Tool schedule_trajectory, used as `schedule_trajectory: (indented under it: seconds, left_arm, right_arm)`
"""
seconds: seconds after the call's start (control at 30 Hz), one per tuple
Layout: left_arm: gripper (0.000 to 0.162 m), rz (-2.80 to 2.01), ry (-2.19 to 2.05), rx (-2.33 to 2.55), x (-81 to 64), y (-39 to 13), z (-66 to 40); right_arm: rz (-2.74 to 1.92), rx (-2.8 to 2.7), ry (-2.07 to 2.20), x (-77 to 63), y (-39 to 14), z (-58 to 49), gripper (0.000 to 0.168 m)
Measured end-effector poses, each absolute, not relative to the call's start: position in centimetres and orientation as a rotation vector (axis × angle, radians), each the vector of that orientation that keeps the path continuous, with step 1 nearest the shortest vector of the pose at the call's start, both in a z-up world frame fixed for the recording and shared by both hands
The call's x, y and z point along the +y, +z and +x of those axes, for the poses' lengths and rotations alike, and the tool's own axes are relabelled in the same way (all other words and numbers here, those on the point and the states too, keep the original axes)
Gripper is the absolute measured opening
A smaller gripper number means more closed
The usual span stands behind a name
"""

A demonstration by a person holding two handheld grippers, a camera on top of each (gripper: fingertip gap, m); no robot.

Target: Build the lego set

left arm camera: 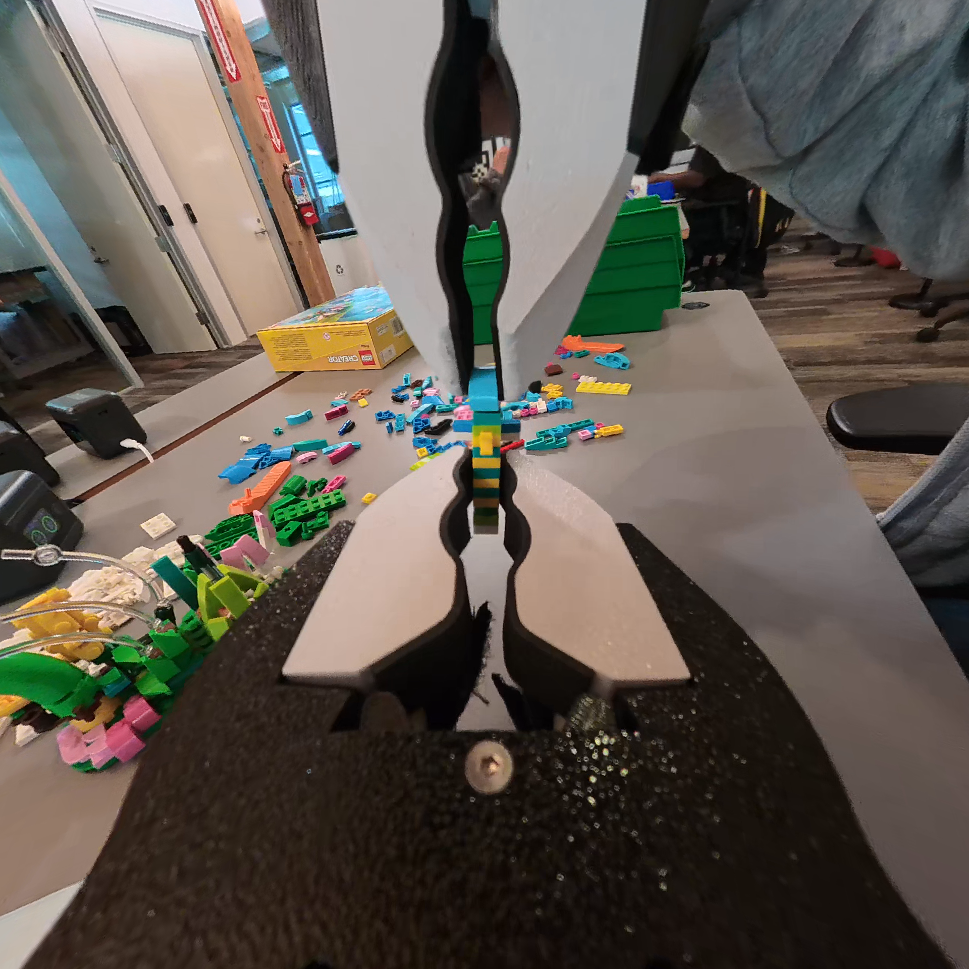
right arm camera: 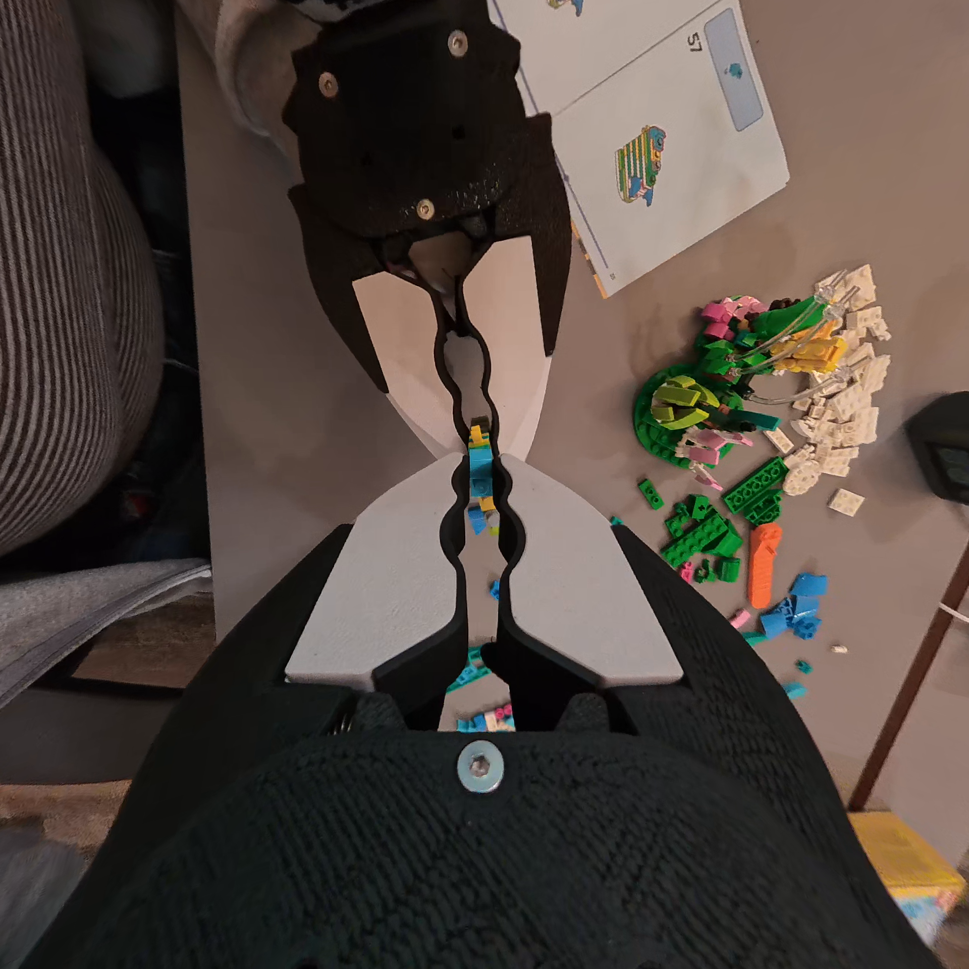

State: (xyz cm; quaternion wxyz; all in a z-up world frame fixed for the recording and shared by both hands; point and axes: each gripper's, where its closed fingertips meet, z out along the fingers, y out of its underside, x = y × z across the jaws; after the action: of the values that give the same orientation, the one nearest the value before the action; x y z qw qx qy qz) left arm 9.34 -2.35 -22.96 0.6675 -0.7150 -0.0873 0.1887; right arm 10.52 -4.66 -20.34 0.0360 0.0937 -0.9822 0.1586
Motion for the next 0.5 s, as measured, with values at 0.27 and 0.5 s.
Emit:
schedule_trajectory:
  seconds: [0.27,0.5]
  left_arm:
    - [0.008,-1.614,0.394,-0.130,-2.03,-22.87,10.22]
    - [0.008,-1.601,0.374,-0.146,-2.17,-22.81,10.09]
  right_arm:
    - [0.523,-2.987,0.500,-4.64,-20.34,11.43,0.007]
    - [0.548,-2.965,0.553,-5.03,-20.40,11.31,0.007]
